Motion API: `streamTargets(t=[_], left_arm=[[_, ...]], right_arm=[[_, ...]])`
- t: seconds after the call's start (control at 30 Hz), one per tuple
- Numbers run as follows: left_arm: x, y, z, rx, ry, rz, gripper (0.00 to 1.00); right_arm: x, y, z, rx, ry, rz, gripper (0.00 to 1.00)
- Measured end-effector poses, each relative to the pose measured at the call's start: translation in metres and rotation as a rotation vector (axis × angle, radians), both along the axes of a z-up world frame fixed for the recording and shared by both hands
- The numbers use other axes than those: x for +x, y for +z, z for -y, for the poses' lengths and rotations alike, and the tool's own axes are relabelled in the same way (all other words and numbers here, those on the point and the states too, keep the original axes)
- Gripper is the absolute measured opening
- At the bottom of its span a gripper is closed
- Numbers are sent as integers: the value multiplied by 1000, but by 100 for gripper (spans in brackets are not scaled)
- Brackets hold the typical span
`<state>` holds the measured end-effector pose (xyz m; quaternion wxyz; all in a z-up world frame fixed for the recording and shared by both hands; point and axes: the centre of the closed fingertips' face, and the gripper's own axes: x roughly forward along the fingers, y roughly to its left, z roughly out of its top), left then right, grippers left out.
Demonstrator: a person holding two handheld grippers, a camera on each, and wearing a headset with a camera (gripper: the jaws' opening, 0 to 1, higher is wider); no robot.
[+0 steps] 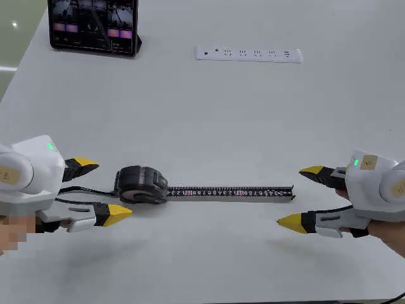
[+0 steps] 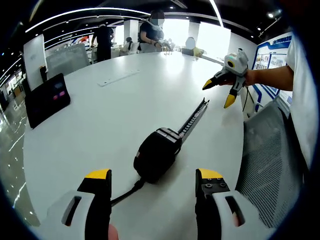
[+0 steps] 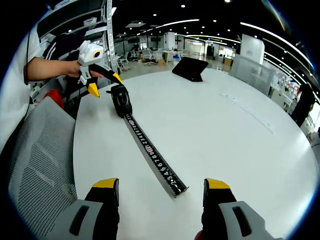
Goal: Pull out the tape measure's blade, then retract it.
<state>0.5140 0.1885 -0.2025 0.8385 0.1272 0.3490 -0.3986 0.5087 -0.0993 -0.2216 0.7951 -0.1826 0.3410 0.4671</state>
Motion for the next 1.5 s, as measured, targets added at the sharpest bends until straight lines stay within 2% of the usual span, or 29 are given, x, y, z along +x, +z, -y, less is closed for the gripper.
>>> streamTargets(t=[0.2, 0.4, 0.53, 0.77, 1.37, 1.47, 1.5], left_arm=[[-8, 6, -2, -45, 30, 20, 70], [-14, 11, -6, -76, 63, 44, 71], [-17, 13, -7, -81, 80, 65, 71], [-25, 13, -10, -92, 116, 80, 73], [-45, 7, -11, -124, 162, 67, 82], [-50, 0, -12, -125, 167, 43, 83], [-51, -1, -12, -124, 169, 45, 83]], right_arm=[[-5, 0, 1, 7, -19, 8, 71], [-9, 1, 1, 18, -32, 13, 72], [-11, 1, 0, 22, -40, 18, 73], [-16, 5, 0, 27, -62, 32, 75], [-33, 0, 8, 69, -136, 30, 86], [-36, -1, 10, 71, -145, 25, 87], [-37, -2, 11, 69, -145, 23, 87]])
